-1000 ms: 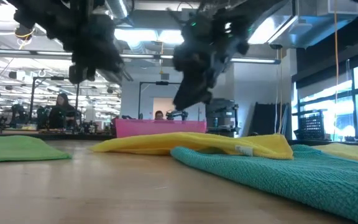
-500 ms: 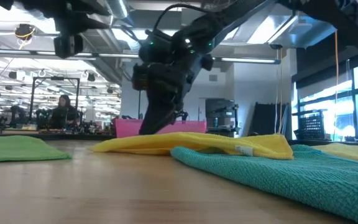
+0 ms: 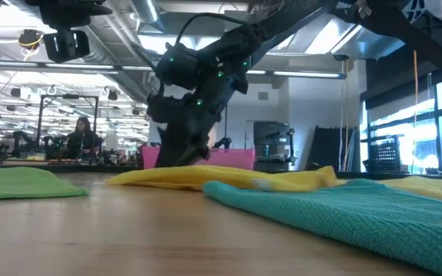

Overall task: Fold microfiber towels
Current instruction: Fold the left yellow microfiber cloth

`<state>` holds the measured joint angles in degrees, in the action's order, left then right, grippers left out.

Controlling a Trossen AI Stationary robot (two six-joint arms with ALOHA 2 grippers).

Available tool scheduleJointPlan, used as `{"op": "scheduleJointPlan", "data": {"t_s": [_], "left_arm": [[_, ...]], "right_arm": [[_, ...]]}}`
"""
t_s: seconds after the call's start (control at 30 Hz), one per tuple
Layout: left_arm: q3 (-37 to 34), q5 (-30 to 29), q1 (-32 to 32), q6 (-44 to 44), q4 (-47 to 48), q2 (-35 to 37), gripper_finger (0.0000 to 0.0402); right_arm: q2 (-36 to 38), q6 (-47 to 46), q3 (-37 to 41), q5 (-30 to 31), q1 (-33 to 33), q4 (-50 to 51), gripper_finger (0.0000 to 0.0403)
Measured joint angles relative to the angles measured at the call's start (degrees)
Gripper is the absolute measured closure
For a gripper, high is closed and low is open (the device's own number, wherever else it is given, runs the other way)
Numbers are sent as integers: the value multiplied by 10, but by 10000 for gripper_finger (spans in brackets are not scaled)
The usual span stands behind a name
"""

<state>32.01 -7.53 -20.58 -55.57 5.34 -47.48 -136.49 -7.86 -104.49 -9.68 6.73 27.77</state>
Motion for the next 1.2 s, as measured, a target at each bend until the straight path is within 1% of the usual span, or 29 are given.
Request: {"op": "scheduleJointPlan", "data": {"t_s": [0.1, 0.17, 0.2, 0.23, 0.3, 0.37, 0.43, 0.53, 0.63, 0.73, 0.8, 0.87, 1.0, 1.1, 1.2], "left_arm": [[0, 0, -6, 1, 2, 0, 324], [0, 0, -8, 3, 4, 0, 324], [0, 0, -9, 3, 5, 0, 324], [0, 0, -9, 4, 6, 0, 324], [0, 0, -9, 4, 7, 0, 324], [0, -6, -9, 5, 7, 0, 324], [0, -22, -9, 6, 6, 0, 324], [0, -48, -9, 6, 6, 0, 324], [0, -65, -9, 11, 0, 0, 324], [0, -87, -9, 20, -11, 0, 324], [0, -109, -9, 21, -25, 0, 324], [2, -140, -11, 19, -39, -2, 324], [33, -205, -19, 49, -41, -23, 324], [64, -235, -19, 85, -39, -52, 324], [96, -253, -18, 137, -37, -89, 324]], "right_arm": [[-2, -46, -7, 83, 12, -9, 293], [-3, -92, -22, 145, 19, 26, 293], [-4, -113, -30, 162, 23, 49, 293], [-5, -126, -40, 164, 26, 69, 292], [-6, -125, -63, 130, 31, 107, 292], [-6, -90, -97, 76, 33, 152, 292], [-6, -42, -139, 36, 32, 209, 292], [-6, 40, -214, 13, 29, 315, 292], [-3, 143, -281, 10, 26, 438, 292], [1, 225, -304, -8, 26, 530, 292], [12, 246, -290, -39, 30, 555, 292], [31, 250, -267, -64, 36, 556, 292], [84, 261, -196, -69, 51, 553, 292], [133, 260, -119, -69, 63, 537, 292], [192, 247, -11, -70, 76, 491, 292]]}}
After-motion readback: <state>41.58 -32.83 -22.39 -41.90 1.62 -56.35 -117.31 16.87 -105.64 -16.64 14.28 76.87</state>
